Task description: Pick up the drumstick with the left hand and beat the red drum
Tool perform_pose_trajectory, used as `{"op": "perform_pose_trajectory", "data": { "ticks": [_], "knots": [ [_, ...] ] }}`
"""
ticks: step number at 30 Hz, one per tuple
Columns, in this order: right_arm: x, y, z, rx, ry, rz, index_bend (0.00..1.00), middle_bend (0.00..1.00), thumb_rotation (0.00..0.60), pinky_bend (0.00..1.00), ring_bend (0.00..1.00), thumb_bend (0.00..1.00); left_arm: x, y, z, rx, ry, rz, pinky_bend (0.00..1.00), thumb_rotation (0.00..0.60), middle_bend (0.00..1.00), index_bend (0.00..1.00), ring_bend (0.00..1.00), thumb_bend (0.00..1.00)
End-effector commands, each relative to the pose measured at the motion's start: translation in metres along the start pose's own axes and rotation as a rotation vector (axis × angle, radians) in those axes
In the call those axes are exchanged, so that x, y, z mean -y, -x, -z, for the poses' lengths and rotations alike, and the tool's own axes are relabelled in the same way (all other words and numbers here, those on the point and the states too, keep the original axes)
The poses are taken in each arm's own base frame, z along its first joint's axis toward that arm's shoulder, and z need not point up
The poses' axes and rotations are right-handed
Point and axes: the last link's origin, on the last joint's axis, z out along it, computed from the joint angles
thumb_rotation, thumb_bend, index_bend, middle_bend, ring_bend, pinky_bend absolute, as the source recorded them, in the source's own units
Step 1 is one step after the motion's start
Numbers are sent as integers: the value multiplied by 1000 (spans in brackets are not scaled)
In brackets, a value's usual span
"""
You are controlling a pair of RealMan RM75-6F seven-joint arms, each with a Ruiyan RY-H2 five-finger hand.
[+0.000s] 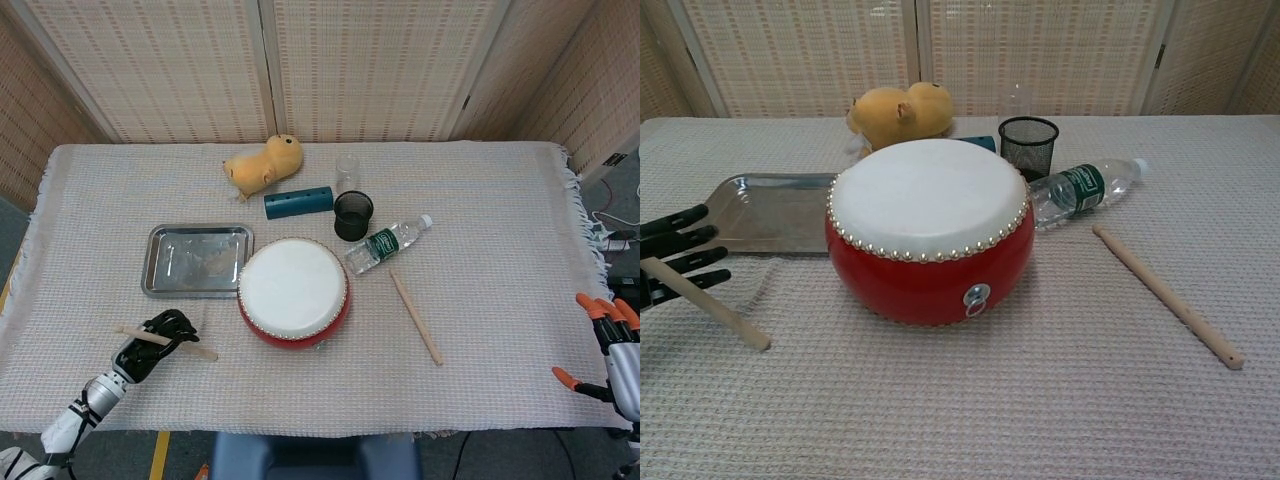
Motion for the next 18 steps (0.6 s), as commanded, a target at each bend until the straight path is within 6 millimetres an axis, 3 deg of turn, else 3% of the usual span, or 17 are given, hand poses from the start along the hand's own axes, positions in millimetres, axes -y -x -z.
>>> {"op": "perform_pose_trajectory", "data": {
  "ticks": [1,18],
  "knots": [
    [-1,0,0,1,1,-1,42,126,600,39,0,85,3,13,-5,8,8,-40,368,600,445,431,368,353],
    [-5,0,-1,-1,3,-7,44,126,600,39,0,85,23,46,-25,61,-61,-170,369,600,444,431,373,288]
  ]
}}
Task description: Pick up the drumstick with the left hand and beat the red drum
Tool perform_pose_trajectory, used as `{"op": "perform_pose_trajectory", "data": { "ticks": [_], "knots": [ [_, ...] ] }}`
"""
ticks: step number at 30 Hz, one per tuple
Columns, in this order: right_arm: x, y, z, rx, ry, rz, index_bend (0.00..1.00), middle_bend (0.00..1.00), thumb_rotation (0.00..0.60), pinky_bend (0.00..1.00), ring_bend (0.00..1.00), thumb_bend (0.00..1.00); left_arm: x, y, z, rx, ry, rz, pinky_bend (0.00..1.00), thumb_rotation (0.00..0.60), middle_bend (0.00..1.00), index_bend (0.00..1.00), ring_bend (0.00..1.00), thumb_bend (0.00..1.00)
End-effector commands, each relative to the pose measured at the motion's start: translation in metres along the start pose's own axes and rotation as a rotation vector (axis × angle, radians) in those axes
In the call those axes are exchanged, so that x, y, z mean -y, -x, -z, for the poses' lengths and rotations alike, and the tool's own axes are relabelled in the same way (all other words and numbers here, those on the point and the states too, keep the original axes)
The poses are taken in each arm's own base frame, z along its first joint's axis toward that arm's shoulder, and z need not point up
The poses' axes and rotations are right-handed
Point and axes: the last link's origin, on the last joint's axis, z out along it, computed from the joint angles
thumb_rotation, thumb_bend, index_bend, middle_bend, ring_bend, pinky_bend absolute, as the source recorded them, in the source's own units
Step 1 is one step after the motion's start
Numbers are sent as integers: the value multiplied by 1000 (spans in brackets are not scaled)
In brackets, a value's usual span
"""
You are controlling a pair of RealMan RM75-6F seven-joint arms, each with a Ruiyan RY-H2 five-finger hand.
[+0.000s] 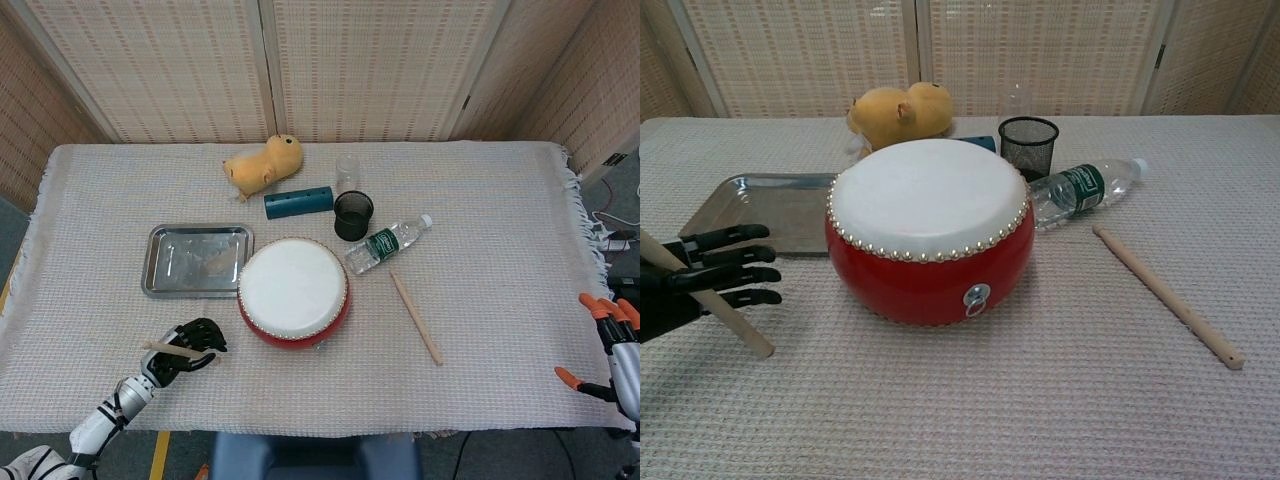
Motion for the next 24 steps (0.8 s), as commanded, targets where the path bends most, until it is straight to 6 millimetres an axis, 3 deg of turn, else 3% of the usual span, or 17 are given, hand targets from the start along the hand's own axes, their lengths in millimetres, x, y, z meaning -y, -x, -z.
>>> {"op": "perform_pose_trajectory", "data": {
  "ticks": [1,14,24],
  "knots": [
    [0,0,0,0,0,-1,44,126,600,39,0,85,3,6,-6,5,-14,-1,369,600,444,431,373,288],
    [-3,0,0,-2,4,-5,44,126,600,39,0,86,10,10,-25,-44,-45,18,388,600,463,451,388,283],
    [-4,0,-1,-2,5,-6,44,126,600,39,0,86,11,5,-26,-68,-72,57,424,600,496,458,432,284]
  ]
}}
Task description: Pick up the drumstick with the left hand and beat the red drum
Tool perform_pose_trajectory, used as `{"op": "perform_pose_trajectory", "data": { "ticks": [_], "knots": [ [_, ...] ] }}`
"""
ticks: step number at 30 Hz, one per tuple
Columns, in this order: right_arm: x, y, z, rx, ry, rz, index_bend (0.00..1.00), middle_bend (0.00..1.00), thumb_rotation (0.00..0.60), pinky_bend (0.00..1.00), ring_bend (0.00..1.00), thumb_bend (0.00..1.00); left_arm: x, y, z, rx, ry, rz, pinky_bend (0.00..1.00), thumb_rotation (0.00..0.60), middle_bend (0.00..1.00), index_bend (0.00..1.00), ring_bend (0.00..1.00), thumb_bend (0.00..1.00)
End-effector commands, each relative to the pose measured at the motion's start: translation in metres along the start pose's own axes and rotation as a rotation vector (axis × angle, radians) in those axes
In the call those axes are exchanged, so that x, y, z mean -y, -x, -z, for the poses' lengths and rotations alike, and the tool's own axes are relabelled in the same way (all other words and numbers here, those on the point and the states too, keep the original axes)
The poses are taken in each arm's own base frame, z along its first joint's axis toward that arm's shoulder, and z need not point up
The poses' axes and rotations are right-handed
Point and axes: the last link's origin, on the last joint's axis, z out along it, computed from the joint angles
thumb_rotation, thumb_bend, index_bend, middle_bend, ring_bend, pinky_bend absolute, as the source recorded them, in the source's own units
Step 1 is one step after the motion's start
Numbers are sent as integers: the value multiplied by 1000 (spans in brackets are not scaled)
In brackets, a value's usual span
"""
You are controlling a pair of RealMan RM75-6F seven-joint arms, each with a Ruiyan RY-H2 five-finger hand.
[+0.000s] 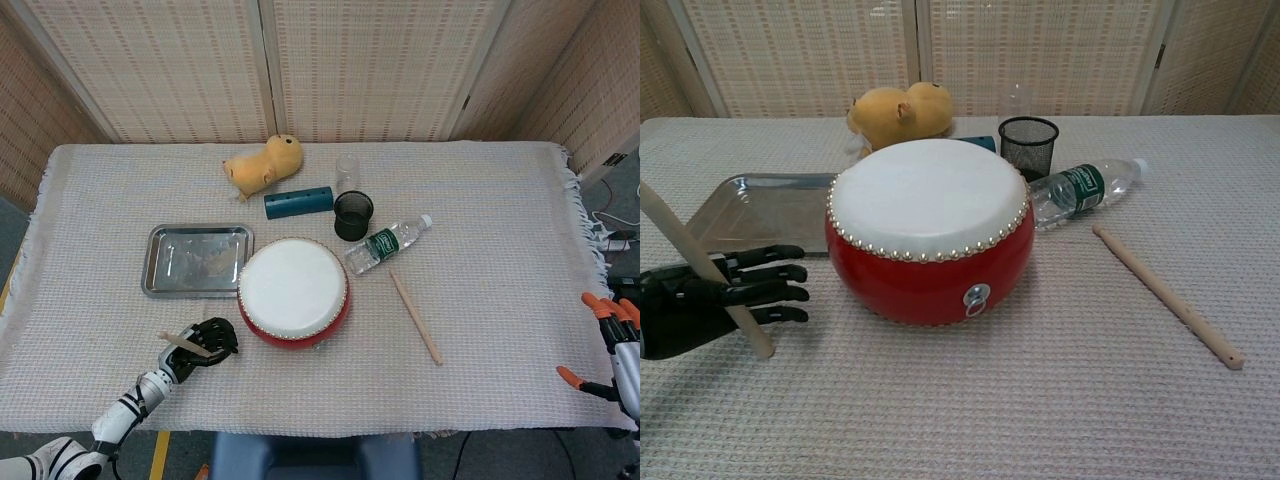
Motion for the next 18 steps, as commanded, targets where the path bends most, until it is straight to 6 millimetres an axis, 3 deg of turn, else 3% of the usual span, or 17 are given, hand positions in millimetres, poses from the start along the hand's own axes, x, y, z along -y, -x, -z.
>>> {"op": "perform_pose_trajectory", "data": {
  "ticks": [1,7,18],
  "knots": [
    [0,0,0,0,0,0,44,126,600,39,0,86,-1,-3,0,-15,0,45,431,600,502,460,440,284],
    [0,0,0,0,0,0,44,126,600,39,0,85,-2,-6,5,-13,9,77,434,600,541,503,466,284],
    [3,-1,0,-8,-10,-1,44,126,600,39,0,86,10,-3,14,152,28,-43,384,600,566,510,464,242]
  ]
}}
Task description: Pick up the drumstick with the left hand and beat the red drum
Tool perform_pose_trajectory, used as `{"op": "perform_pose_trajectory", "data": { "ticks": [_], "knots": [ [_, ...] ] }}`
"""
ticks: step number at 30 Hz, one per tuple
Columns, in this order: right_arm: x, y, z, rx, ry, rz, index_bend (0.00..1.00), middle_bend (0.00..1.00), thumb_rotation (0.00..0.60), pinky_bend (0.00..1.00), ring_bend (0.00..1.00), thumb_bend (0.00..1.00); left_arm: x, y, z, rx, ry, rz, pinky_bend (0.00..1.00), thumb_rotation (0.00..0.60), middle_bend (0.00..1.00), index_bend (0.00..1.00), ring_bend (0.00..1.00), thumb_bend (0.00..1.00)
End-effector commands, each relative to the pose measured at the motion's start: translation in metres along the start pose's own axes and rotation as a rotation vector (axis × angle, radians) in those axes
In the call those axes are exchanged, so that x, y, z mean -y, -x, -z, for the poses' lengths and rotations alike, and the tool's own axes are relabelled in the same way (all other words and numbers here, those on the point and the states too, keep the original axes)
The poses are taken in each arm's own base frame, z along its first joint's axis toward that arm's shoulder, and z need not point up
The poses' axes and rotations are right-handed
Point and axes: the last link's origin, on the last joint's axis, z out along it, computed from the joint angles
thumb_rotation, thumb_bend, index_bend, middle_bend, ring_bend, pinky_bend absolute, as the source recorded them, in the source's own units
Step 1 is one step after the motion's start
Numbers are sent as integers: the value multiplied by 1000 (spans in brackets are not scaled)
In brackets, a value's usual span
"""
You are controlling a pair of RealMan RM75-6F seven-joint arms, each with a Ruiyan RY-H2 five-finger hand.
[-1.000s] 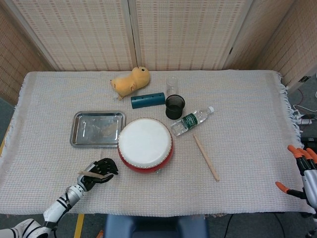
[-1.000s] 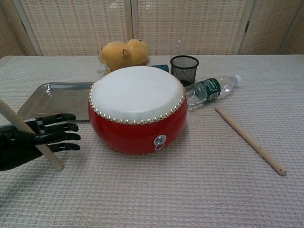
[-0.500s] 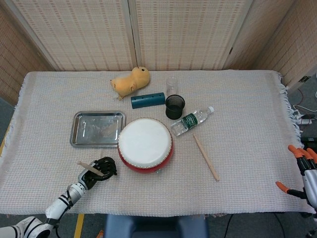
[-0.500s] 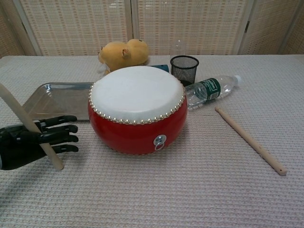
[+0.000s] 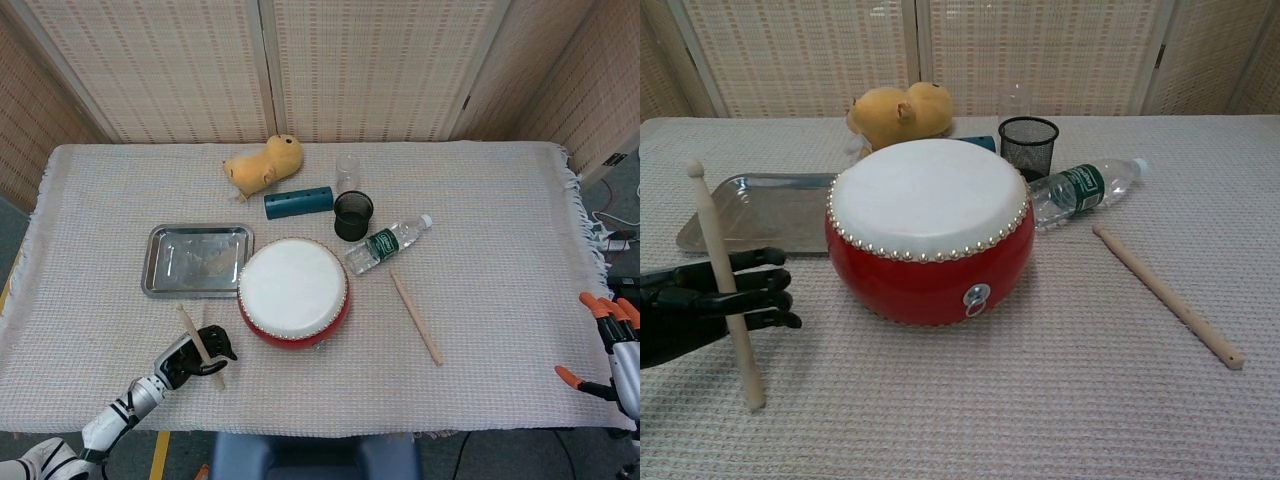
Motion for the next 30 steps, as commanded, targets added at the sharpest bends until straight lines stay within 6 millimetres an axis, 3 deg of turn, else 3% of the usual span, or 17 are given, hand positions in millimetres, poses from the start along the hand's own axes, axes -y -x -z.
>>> {"op": "perform_pose_trajectory", "data": {
  "ticks": [1,11,30],
  "knots": [
    [0,0,0,-2,1,0,44,126,600,39,0,86,4,2,0,23,-1,-25,388,600,572,517,467,239],
    [1,-1,1,-7,-2,-2,44,126,600,39,0,86,1,12,4,47,35,-138,546,600,708,642,593,233],
    [0,-1,1,-13,-7,-6,45,126,600,39,0,85,11,26,11,86,-23,-333,595,600,791,717,682,226]
  ]
}}
